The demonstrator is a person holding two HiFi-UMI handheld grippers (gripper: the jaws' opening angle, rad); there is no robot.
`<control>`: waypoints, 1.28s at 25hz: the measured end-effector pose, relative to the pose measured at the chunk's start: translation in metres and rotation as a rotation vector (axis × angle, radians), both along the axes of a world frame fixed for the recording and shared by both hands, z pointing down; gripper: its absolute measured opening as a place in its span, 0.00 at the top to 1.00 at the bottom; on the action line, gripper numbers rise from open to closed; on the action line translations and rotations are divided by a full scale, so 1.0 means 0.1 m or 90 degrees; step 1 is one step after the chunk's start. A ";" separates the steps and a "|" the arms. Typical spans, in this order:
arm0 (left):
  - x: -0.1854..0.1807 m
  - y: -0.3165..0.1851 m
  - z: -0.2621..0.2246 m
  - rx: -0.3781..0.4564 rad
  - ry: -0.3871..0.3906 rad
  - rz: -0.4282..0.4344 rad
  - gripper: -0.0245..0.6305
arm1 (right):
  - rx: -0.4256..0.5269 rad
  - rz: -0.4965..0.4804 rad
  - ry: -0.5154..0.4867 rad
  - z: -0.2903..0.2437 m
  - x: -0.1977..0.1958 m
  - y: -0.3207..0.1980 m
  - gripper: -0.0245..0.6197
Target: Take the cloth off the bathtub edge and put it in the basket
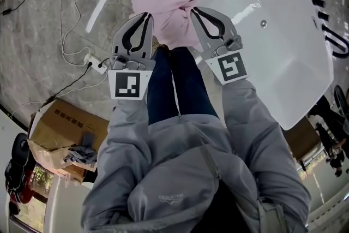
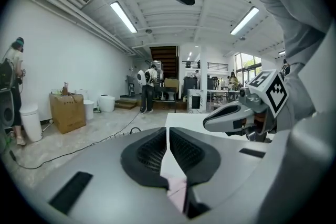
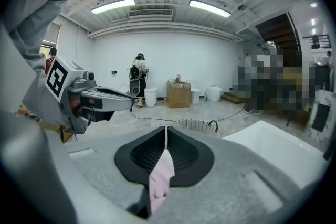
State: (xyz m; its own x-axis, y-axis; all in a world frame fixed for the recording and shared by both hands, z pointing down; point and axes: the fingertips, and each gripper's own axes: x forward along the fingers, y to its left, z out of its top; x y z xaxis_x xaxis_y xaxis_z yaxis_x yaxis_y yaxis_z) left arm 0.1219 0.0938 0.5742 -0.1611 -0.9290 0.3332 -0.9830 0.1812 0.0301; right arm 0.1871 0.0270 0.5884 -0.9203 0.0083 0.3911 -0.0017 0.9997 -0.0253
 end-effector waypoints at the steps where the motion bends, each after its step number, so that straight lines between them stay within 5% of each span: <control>1: 0.01 0.00 0.08 -0.007 0.006 0.003 0.96 | -0.003 -0.003 0.010 0.07 0.02 0.01 0.95; 9: 0.06 0.03 0.66 -0.058 0.043 0.037 0.95 | -0.035 -0.029 0.098 0.67 0.11 0.14 0.89; 10: 0.08 0.04 0.72 -0.065 0.049 0.041 0.92 | -0.046 -0.036 0.108 0.72 0.13 0.17 0.87; 12: 0.11 0.05 0.82 -0.080 0.066 0.058 0.72 | -0.067 -0.055 0.128 0.82 0.14 0.24 0.79; 16: 0.19 0.06 1.02 -0.120 0.071 0.106 0.63 | -0.100 -0.090 0.167 1.00 0.21 0.34 0.56; 21: 0.30 0.16 1.37 -0.217 0.061 0.167 0.49 | -0.114 -0.131 0.237 1.30 0.36 0.43 0.39; 27: 0.36 0.31 1.75 -0.315 0.050 0.211 0.42 | -0.157 -0.152 0.327 1.68 0.56 0.51 0.20; 32: 0.38 0.33 1.89 -0.346 0.020 0.239 0.38 | -0.174 -0.151 0.384 1.92 0.66 0.50 0.16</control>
State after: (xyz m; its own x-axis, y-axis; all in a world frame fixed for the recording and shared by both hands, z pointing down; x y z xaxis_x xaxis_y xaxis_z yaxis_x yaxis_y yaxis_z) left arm 0.1604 0.1271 0.7634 0.1585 -0.6185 0.7696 -0.9824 -0.1766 0.0604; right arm 0.2530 0.0767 0.7806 -0.5052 0.3530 0.7875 0.1228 0.9326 -0.3393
